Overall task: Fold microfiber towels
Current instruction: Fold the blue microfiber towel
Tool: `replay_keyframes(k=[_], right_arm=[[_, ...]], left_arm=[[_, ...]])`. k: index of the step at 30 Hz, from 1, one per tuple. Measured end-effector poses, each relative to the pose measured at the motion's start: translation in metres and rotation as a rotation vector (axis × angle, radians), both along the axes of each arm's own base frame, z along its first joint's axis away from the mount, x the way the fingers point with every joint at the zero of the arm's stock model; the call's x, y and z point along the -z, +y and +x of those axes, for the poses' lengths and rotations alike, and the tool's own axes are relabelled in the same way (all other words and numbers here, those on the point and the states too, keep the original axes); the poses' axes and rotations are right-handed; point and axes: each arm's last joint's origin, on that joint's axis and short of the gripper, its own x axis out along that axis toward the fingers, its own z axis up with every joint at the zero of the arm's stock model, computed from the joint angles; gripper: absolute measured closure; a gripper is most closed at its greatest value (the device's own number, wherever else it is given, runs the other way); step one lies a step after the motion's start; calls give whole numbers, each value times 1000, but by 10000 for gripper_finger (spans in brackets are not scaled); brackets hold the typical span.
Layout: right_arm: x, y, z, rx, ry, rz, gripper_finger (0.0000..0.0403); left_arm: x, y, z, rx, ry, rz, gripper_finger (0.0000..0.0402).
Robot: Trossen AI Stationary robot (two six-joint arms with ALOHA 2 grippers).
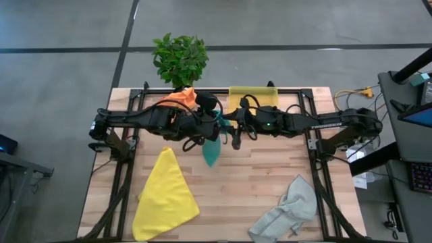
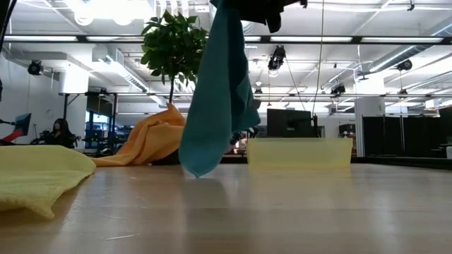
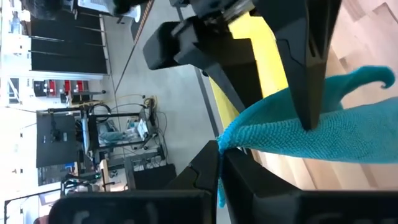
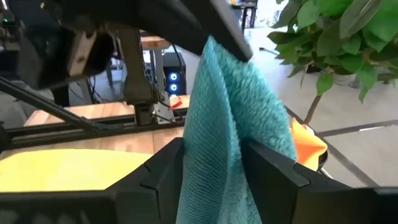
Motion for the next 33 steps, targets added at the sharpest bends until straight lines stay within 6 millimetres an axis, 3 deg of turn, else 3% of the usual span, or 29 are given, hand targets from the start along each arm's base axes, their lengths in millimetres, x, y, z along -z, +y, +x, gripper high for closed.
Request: replay_keyframes(k=[15, 33], right_arm=[[24, -1, -6, 32, 167, 63, 311], [61, -3, -17, 157, 250, 165, 340]], left_arm=[[-3, 5, -3, -18, -9, 0, 401], [-3, 7, -3, -25, -12, 1, 401]])
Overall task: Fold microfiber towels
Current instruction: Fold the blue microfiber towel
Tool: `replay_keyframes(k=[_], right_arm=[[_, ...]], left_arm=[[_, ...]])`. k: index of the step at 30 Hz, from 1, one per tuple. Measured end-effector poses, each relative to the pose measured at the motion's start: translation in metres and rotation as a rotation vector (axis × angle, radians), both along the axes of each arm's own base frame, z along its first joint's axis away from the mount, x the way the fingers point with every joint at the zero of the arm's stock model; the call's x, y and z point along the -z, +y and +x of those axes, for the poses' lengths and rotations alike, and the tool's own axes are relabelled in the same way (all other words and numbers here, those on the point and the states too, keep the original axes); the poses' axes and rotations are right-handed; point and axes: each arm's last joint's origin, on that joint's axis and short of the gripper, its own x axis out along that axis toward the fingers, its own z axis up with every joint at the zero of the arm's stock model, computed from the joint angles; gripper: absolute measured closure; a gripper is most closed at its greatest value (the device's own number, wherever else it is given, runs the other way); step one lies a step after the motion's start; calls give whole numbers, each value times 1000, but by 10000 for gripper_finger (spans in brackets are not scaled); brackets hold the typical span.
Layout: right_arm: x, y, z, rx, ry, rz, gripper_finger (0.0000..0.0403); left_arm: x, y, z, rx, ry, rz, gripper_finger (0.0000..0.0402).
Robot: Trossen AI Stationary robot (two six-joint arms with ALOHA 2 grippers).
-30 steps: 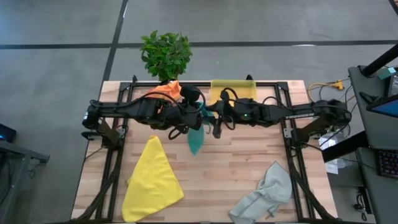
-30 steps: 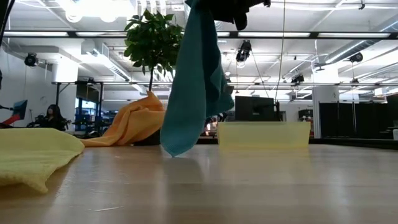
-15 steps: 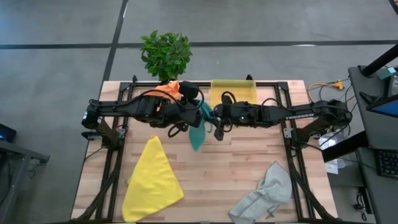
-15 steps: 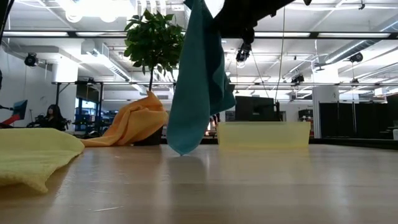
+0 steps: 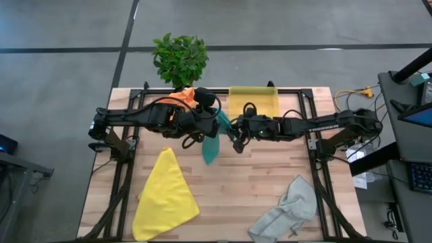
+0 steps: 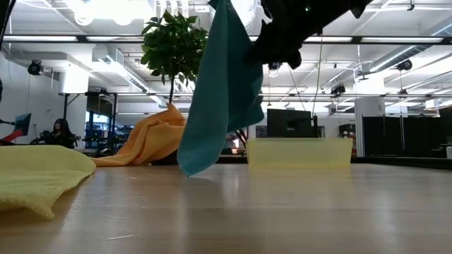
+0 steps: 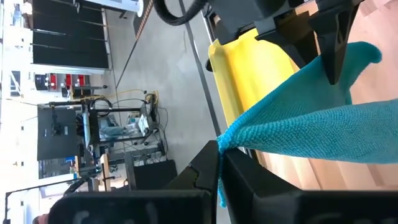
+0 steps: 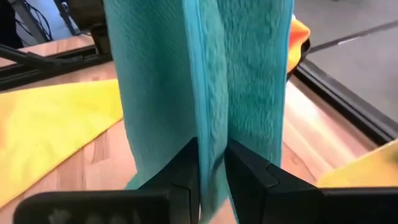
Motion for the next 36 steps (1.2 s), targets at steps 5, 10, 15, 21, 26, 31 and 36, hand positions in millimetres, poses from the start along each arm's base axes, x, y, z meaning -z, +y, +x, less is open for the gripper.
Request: replay_keyframes(k=[5, 10, 15, 21, 26, 31, 36], right_arm=[[13, 0, -4, 24, 25, 41, 340], [21, 1, -7, 33, 43, 61, 340], [27, 2, -10, 42, 64, 77, 364], [20, 3, -23, 32, 123, 58, 393], [0, 3, -50, 44, 156, 48, 394], [-27, 4, -76, 1, 166, 42, 394], [-57, 8, -92, -103, 185, 99, 394]], left_arm=[[0, 2, 0, -5, 0, 0, 402], [0, 4, 0, -10, -1, 0, 402], [0, 6, 0, -17, -1, -1, 402], [1, 8, 0, -37, -12, -18, 402], [7, 12, -6, -129, -21, -119, 402], [15, 16, -14, -172, 27, -264, 402], [21, 16, -18, -171, 66, -462, 402]])
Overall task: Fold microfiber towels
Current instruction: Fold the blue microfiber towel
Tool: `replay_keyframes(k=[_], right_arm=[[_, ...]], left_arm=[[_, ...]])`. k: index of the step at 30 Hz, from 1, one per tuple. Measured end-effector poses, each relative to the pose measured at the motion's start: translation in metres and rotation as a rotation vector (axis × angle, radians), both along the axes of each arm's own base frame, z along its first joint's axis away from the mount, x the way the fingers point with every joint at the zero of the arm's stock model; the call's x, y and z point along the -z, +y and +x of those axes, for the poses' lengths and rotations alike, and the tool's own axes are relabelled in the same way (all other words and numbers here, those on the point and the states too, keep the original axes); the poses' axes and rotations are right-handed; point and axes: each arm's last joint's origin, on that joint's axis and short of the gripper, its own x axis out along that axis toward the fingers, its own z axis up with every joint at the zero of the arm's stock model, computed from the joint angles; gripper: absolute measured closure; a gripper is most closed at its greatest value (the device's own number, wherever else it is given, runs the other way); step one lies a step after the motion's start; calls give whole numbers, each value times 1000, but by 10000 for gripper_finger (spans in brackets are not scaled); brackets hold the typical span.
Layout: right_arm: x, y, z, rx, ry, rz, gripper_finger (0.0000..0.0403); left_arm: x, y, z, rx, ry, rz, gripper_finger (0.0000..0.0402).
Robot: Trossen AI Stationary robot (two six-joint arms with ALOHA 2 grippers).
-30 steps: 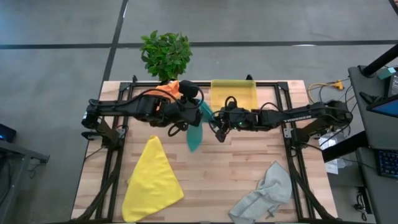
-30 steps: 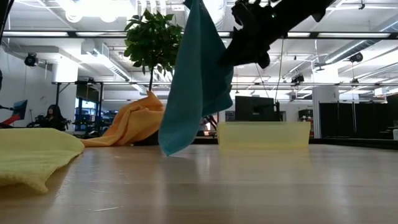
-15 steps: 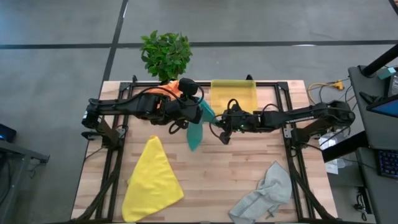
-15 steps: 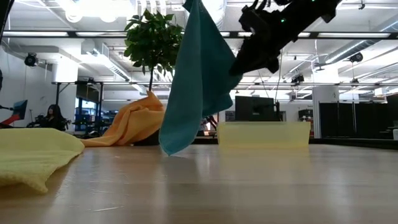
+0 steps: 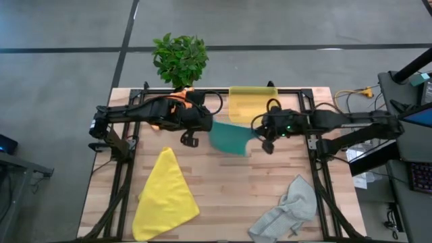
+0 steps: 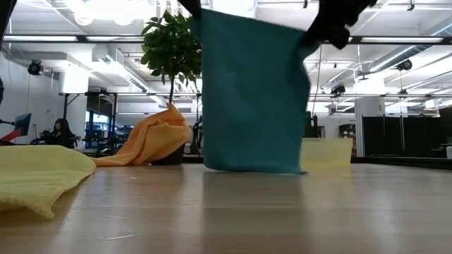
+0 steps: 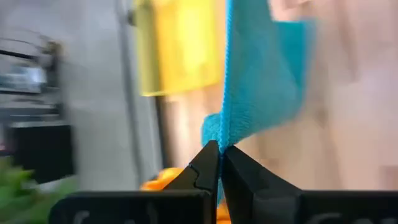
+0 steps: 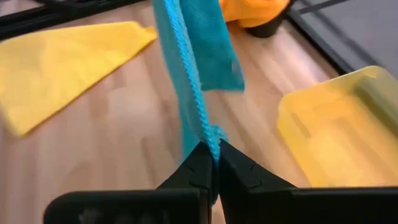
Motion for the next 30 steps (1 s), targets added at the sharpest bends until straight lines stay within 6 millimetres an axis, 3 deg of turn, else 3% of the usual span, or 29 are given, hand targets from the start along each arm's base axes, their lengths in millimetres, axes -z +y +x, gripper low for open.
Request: replay_keyframes(k=[9, 14, 18, 22, 26, 30], right_arm=[[-51, 22, -6, -218, 108, 65, 394], [-69, 35, -3, -285, 166, 78, 394], [-70, 37, 2, -303, 195, 51, 394], [-66, 28, 5, -251, 229, -90, 394], [-64, 8, 8, -195, 263, -203, 394], [-64, -19, 7, -143, 290, -265, 394]], left_arm=[[6, -10, -4, 32, 35, -467, 402], [4, -14, -6, 11, 29, -563, 402], [0, -13, -11, 4, 10, -542, 402], [-1, -7, -12, -54, -13, -361, 402], [-5, 4, -14, -84, -26, -163, 402], [-6, 24, -12, -107, -28, -82, 402]])
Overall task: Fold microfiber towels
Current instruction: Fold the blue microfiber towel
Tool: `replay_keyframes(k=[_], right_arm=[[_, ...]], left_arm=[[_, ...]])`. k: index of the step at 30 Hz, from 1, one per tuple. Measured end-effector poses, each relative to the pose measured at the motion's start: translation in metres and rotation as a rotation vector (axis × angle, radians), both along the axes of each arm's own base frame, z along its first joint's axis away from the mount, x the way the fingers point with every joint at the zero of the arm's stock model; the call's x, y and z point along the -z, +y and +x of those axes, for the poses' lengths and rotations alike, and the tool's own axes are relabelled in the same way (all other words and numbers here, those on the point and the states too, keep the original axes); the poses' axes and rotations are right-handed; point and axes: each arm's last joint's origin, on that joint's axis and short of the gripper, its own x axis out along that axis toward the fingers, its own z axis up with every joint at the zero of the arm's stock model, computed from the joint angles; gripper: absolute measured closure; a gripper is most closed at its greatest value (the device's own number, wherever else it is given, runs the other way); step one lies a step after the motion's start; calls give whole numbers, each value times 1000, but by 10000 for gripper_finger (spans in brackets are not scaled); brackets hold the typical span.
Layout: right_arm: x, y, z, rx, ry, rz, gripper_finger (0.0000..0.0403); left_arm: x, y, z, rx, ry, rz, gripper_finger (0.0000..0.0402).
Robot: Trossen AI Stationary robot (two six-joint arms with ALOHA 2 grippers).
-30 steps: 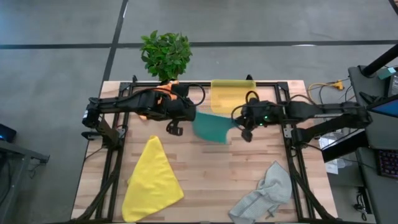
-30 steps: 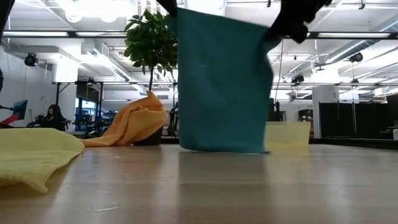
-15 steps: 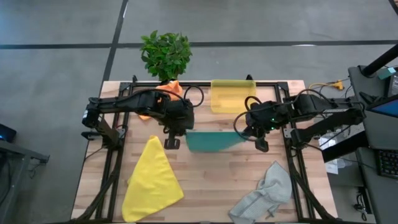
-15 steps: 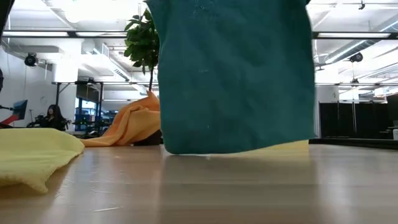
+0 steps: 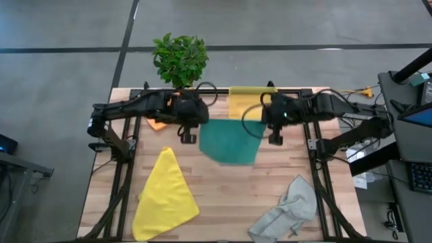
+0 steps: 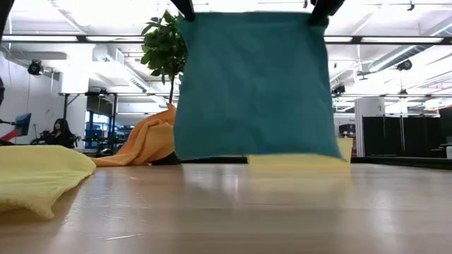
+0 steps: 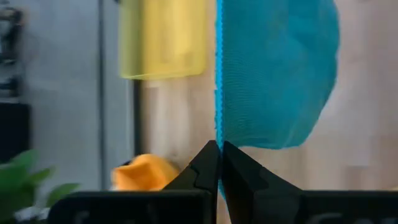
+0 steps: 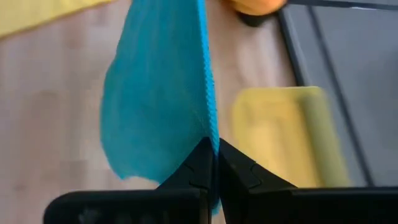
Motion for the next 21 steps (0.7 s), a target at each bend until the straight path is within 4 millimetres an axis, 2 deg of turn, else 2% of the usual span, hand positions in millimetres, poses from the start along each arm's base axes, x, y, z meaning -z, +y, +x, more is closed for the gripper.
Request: replay_keyframes(k=[3, 6, 9, 11, 15, 21], right_arm=[[-2, -21, -1, 45, -11, -38, 394], [-4, -33, -1, 91, -29, -92, 394], [-3, -32, -1, 109, -7, -172, 395], [1, -26, 0, 96, -6, -167, 395], [26, -6, 5, 78, 1, -128, 395], [89, 27, 5, 88, 36, -73, 395]], left_arm=[[-2, 20, 2, -54, -26, 85, 402], [-5, 34, 3, -113, -54, 141, 402], [-2, 37, 4, -131, -45, 155, 402], [4, 32, 4, -127, -30, 141, 402], [35, 14, 5, -117, 31, 81, 402], [103, -18, 5, -87, 3, 11, 402]])
